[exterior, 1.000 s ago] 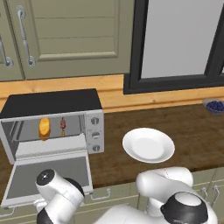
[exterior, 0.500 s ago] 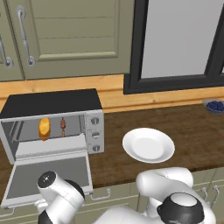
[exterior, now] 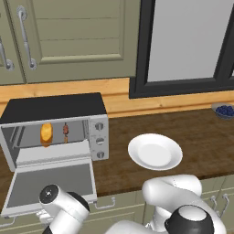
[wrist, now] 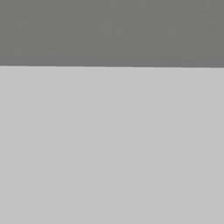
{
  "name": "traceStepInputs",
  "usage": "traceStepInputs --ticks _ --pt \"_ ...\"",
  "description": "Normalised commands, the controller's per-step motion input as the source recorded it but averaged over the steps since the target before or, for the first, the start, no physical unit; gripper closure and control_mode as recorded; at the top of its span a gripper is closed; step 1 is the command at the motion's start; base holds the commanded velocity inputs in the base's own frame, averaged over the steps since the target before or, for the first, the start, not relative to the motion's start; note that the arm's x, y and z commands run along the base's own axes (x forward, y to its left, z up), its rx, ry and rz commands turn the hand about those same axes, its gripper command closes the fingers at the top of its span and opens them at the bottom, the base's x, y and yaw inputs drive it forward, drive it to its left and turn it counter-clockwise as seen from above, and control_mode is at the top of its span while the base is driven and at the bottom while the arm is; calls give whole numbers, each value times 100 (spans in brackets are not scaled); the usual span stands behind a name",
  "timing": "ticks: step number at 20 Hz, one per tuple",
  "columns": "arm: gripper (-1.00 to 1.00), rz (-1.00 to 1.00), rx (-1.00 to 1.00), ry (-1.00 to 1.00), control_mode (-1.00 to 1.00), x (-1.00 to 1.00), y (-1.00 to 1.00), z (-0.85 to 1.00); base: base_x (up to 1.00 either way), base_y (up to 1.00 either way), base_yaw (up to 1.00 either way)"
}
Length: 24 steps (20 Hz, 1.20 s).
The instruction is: Pick up the kebab skewer and baguette bread, and place them inside the toaster oven. Close the toaster oven door and start by setting the timer.
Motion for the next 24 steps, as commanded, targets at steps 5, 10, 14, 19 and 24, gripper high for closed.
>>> traceStepInputs --ticks 5,10,14,19,24 --pt "-100 0 0 -6 -100 39 -14 3 0 0 0" --pt "-100 0 0 -9 -100 45 -16 27 0 0 0" --pt "-100 0 1 -11 -100 52 -12 36 0 0 0" --pt "-100 0 1 -10 -100 63 -6 44 0 0 0" --pt "-100 0 0 -5 -100 75 -13 64 0 0 0"
